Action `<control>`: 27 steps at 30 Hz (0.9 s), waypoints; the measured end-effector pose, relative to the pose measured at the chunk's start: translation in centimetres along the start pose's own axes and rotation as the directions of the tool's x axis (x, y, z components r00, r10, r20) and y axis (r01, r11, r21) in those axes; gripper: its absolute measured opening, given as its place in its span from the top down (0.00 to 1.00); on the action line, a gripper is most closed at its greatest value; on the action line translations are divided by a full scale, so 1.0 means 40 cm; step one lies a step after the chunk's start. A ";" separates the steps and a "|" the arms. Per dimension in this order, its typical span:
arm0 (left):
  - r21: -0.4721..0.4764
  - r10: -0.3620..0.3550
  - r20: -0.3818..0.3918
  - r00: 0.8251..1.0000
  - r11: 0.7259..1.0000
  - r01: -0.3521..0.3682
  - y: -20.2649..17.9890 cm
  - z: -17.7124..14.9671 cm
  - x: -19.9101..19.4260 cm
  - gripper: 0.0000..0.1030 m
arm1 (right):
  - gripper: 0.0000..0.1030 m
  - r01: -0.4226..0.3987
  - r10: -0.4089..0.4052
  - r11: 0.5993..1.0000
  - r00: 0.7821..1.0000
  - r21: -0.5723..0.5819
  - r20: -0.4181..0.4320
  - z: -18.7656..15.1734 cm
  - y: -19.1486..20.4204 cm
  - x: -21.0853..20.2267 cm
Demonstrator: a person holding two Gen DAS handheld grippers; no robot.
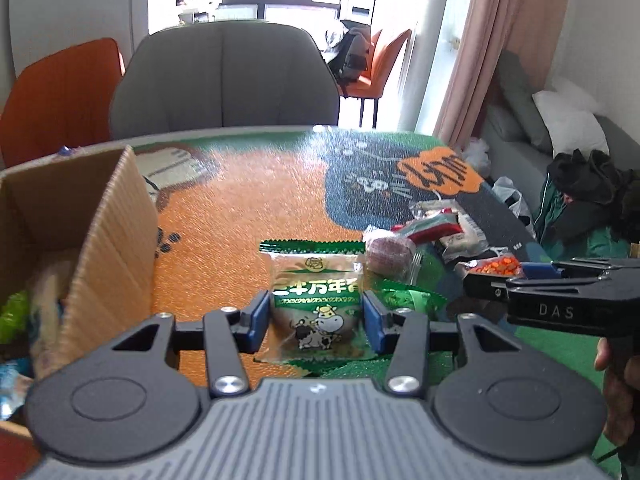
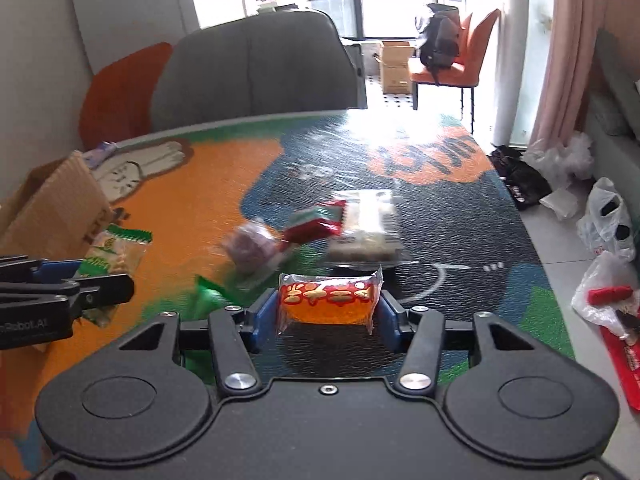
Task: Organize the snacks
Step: 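Grasp a green cow-print snack with the left gripper while the right grasps an orange packet, then carry the green snack and orange packet in both grippers over the box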
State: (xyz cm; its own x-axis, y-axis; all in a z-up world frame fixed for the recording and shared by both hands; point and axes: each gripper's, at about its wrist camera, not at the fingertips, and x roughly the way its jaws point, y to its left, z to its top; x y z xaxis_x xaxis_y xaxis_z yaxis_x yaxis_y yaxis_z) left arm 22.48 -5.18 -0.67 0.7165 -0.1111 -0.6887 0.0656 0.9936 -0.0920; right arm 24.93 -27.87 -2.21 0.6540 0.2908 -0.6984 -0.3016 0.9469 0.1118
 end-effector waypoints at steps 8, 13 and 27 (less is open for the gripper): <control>-0.006 0.010 0.052 0.999 1.000 -0.010 0.040 0.009 -0.092 0.54 | 0.51 -0.081 0.082 0.997 0.996 -0.021 0.043 0.029 0.075 -0.060; -0.024 0.026 0.084 0.996 0.999 -0.024 0.079 0.014 -0.138 0.54 | 0.51 -0.110 0.112 0.993 0.992 -0.042 0.055 0.042 0.122 -0.073; -0.067 0.092 0.140 0.986 0.994 -0.084 0.191 0.035 -0.224 0.54 | 0.51 -0.160 0.171 0.981 0.981 -0.105 0.096 0.083 0.256 -0.088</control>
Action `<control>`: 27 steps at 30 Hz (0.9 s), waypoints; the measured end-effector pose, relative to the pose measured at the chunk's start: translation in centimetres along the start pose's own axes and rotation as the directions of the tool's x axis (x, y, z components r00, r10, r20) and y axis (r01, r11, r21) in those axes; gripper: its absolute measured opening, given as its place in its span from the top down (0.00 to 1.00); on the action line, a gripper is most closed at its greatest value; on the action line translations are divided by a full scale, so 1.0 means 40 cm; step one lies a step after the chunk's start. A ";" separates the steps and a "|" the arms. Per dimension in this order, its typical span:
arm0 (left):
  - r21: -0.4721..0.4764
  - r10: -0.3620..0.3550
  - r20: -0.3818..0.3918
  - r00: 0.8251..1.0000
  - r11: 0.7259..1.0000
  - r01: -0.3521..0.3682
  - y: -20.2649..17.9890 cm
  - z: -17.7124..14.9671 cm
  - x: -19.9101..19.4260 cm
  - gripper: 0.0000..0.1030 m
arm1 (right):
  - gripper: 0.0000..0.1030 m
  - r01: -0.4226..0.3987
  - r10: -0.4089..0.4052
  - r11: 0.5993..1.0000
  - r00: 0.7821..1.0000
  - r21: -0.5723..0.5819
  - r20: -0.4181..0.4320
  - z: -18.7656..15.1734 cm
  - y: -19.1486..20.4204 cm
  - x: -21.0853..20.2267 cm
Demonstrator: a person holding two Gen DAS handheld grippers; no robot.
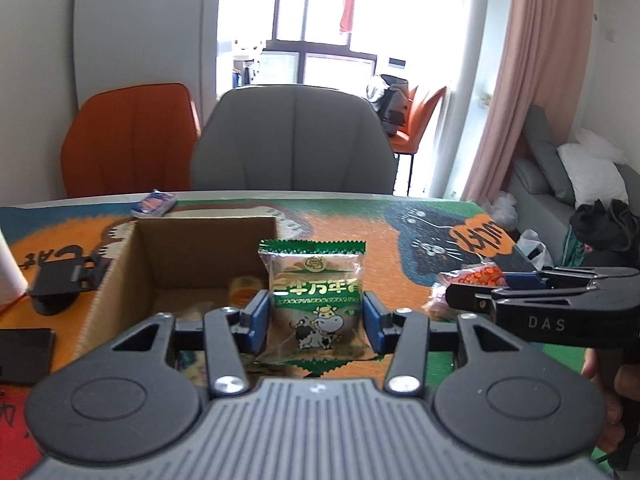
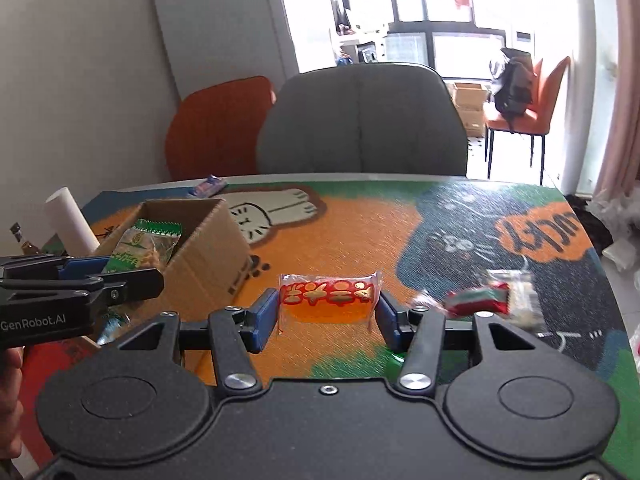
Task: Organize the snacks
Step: 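Carry the green snack and orange packet in both grippers over the box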
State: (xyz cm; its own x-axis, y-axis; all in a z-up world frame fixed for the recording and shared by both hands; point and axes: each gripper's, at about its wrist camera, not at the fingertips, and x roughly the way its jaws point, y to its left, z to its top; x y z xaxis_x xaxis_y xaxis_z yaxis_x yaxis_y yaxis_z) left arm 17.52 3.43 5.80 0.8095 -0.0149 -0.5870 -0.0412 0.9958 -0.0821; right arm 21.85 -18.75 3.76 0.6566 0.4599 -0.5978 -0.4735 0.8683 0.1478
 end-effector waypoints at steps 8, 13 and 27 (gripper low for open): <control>-0.038 0.045 0.005 0.999 0.998 -0.045 0.068 0.005 -0.011 0.54 | 0.51 -0.025 0.026 0.999 1.000 -0.036 0.008 0.027 0.058 0.016; -0.070 0.047 -0.017 0.999 0.996 -0.048 0.111 -0.002 -0.016 0.54 | 0.51 -0.048 0.049 0.998 0.999 -0.052 0.009 0.039 0.089 0.023; -0.164 0.040 -0.043 0.998 0.985 -0.046 0.198 -0.031 -0.031 0.45 | 0.51 -0.108 0.110 0.988 0.994 -0.110 0.012 0.080 0.196 0.041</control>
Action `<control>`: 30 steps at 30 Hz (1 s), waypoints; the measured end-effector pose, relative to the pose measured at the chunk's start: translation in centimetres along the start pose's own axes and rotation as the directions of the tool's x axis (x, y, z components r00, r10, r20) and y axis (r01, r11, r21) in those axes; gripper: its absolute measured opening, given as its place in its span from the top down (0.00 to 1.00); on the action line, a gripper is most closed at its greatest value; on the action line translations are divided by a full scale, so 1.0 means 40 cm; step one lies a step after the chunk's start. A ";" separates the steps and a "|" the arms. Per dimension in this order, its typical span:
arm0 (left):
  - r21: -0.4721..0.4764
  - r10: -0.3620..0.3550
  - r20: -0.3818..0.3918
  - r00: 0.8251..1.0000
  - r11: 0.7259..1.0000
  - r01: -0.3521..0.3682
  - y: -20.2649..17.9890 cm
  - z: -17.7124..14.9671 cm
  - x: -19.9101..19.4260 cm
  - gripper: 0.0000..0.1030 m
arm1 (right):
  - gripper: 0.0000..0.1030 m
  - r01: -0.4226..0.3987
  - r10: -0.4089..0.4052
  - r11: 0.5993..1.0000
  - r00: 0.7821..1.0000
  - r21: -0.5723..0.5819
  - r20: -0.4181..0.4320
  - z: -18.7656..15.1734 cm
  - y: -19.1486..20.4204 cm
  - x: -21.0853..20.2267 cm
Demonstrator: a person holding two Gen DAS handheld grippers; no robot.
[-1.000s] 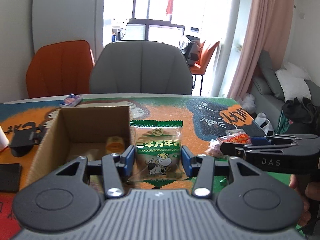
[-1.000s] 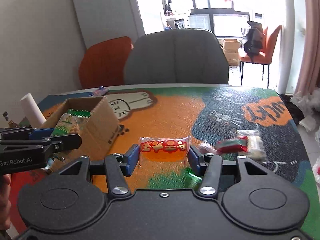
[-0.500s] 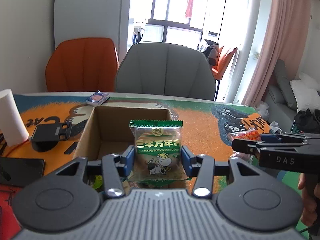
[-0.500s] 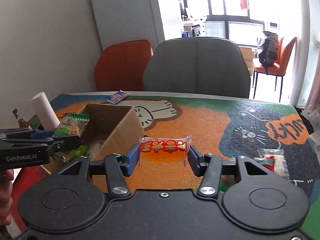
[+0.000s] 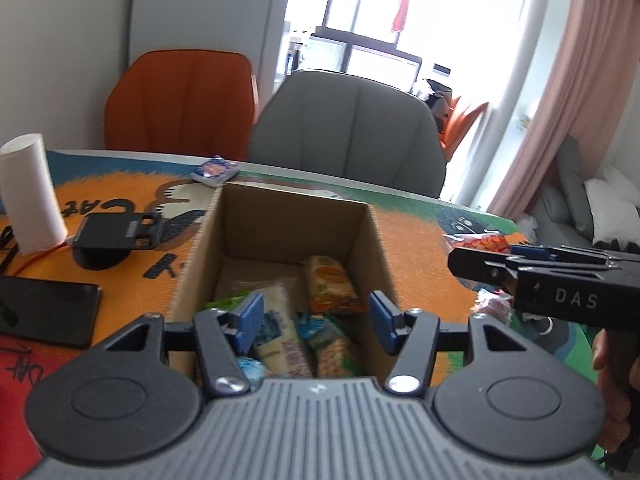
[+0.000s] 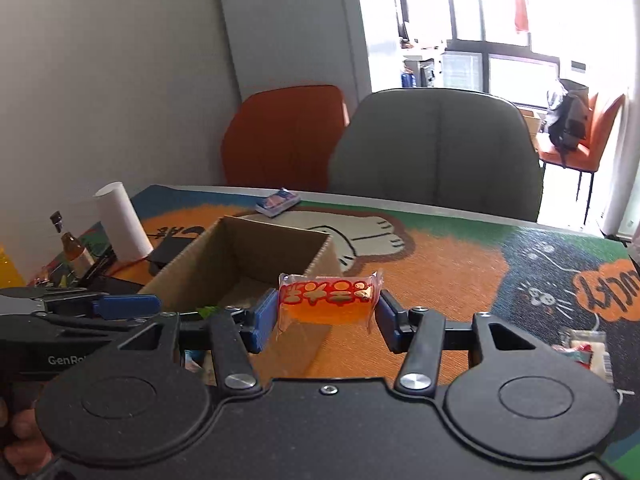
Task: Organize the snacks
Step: 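Carry the green snack and orange packet in both grippers over the box, then open both grippers to drop the snacks into the box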
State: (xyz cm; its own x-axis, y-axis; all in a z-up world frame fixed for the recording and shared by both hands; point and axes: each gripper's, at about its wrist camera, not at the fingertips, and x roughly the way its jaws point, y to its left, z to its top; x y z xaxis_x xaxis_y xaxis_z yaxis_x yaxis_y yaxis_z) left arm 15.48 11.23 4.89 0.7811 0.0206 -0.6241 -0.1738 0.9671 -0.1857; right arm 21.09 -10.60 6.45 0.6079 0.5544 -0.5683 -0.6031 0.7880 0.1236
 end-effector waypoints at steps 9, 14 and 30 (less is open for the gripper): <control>-0.036 0.034 0.013 0.999 0.999 -0.033 0.067 -0.006 -0.028 0.32 | 0.51 -0.033 0.033 0.999 0.999 -0.029 -0.015 0.018 0.058 0.047; -0.045 0.053 0.030 0.998 0.998 -0.051 0.092 0.000 -0.037 0.30 | 0.51 -0.039 0.039 0.999 0.999 -0.030 -0.020 0.028 0.084 0.088; -0.107 0.081 0.026 0.996 0.991 -0.078 0.170 0.009 -0.018 0.29 | 0.36 -0.044 0.044 0.999 0.998 0.000 0.034 0.053 0.104 0.140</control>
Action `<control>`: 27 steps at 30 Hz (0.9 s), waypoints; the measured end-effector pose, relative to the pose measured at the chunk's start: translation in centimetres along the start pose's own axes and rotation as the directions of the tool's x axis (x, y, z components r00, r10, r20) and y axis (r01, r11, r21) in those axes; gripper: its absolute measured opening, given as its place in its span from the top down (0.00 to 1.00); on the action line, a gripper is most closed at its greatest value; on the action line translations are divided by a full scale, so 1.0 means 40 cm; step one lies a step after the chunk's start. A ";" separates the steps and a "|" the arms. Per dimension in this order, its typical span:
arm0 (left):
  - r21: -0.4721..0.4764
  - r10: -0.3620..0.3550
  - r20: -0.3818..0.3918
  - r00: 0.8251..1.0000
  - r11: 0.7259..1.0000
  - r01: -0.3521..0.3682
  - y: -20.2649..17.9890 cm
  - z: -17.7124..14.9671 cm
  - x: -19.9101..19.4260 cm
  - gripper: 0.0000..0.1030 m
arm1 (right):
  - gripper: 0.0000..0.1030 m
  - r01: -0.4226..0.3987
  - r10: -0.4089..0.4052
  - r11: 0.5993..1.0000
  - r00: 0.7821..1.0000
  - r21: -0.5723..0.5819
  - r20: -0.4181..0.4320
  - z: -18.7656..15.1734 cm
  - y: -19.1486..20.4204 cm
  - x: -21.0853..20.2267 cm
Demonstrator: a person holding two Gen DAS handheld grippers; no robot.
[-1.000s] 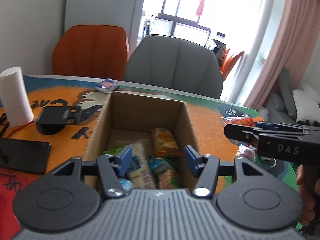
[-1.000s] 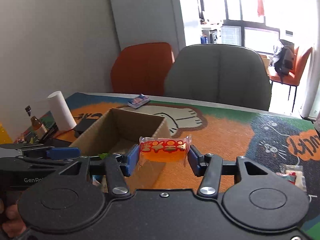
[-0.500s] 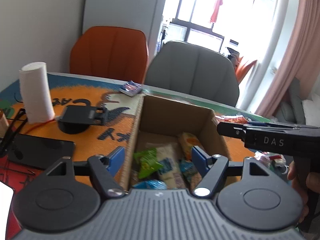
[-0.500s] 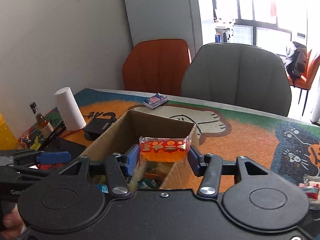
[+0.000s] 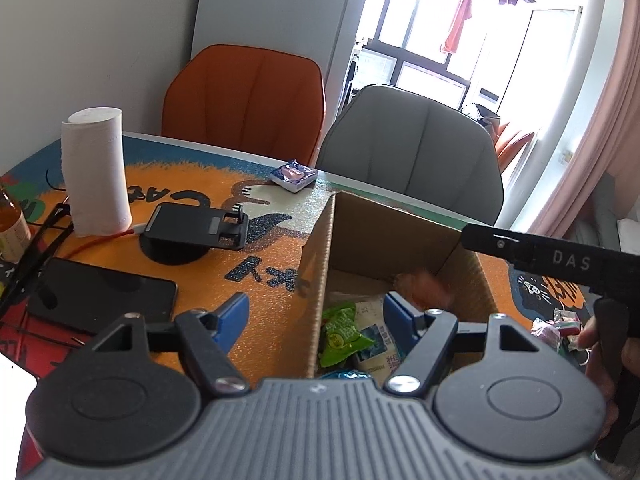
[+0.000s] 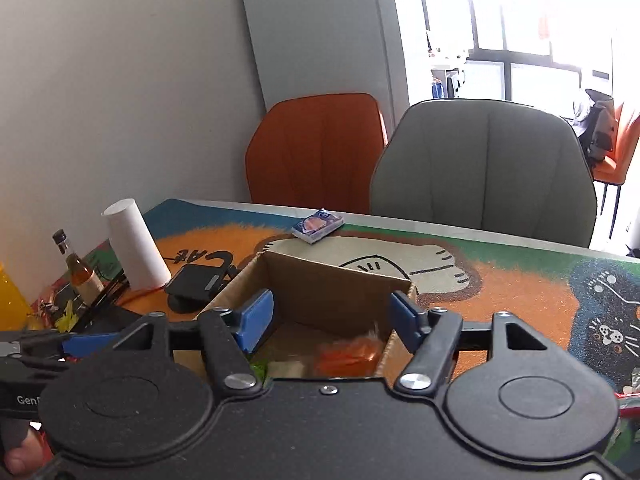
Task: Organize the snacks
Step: 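Open both grippers to drop the snacks into the box, then move both grippers back to the pile and grasp a green candy with the left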
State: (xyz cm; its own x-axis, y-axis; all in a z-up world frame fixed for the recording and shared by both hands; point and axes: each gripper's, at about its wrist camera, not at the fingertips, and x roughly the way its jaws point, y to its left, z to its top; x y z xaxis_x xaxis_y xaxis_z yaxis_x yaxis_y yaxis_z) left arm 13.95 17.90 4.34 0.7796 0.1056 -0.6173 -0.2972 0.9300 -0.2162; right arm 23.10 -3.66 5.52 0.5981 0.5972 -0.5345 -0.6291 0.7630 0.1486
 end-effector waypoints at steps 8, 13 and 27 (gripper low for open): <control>0.027 -0.028 0.005 1.000 0.999 0.028 -0.050 -0.008 0.002 0.20 | 0.30 0.036 -0.035 0.999 0.999 0.040 -0.009 -0.019 -0.060 -0.060; 0.058 -0.058 0.009 0.998 0.997 0.057 -0.103 -0.018 -0.005 0.17 | 0.24 0.065 -0.064 0.996 0.998 0.058 -0.021 -0.047 -0.099 -0.103; 0.116 -0.111 -0.006 0.994 0.987 0.111 -0.252 -0.055 -0.002 0.05 | 0.00 0.127 -0.122 0.976 0.992 0.175 -0.035 -0.127 -0.245 -0.236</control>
State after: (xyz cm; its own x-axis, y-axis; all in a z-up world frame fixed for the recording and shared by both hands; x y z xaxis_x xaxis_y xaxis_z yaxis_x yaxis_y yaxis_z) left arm 15.66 7.76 4.92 0.8043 -0.0009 -0.5943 -0.1426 0.9705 -0.1945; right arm 21.08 -18.04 4.87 0.6530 0.4904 -0.5771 -0.4516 0.8639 0.2231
